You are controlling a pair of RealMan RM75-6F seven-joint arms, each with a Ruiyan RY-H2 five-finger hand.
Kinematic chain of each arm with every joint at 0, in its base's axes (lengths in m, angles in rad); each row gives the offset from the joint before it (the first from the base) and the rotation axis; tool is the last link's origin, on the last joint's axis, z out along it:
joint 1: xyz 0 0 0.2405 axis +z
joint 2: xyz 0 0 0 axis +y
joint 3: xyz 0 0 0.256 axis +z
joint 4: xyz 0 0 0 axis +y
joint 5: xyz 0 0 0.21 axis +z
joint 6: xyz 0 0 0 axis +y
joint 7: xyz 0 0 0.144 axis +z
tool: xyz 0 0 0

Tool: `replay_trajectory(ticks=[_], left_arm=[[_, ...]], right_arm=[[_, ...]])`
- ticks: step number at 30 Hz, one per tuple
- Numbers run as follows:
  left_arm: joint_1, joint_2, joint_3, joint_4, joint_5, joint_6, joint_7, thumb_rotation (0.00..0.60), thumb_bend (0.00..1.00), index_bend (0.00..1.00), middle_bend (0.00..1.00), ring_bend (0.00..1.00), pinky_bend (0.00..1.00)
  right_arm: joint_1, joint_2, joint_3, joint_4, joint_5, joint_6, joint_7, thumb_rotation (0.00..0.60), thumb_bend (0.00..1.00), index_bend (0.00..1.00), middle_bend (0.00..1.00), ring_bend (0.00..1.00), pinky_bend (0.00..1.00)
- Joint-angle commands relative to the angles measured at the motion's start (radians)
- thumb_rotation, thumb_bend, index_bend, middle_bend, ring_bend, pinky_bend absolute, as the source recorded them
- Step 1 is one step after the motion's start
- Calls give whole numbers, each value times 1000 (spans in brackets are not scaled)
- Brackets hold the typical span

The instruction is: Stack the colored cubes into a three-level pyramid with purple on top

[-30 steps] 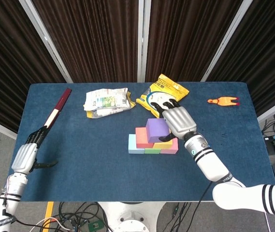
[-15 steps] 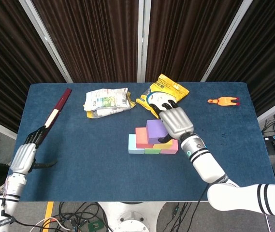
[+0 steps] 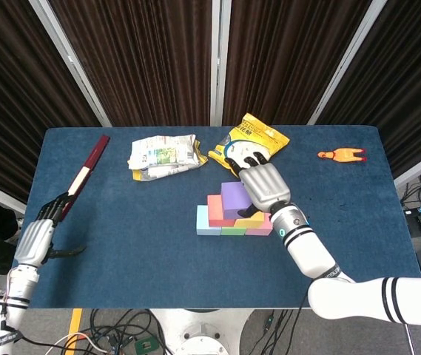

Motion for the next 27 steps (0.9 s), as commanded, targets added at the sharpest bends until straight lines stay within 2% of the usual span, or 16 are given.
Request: replay_trajectory(ticks=[1,14,21,27], left_arm=[[0,0,0,0,1,0,-2,600,90,20,1,0,9],[4,-5,3,14,-1,-2,-15,600,91,20,1,0,10],[4,-4,3,13,-1,-4,-16,600,91,20,1,0,10],[5,-3,1,10,-5,-4,-13,600,91,20,1,0,10]], right_arm=[[5,-4,-2,2,9,0,-4,600,125,0,551,115,0],[19,-16,-6,15,28,-5,-5,600,110,0,524,114,0],[16,-2,-6,10,21,-27,12,600,47,0,301,73,0],[15,7,-8,7,16,-41,23,600,19,0,193,16,0]])
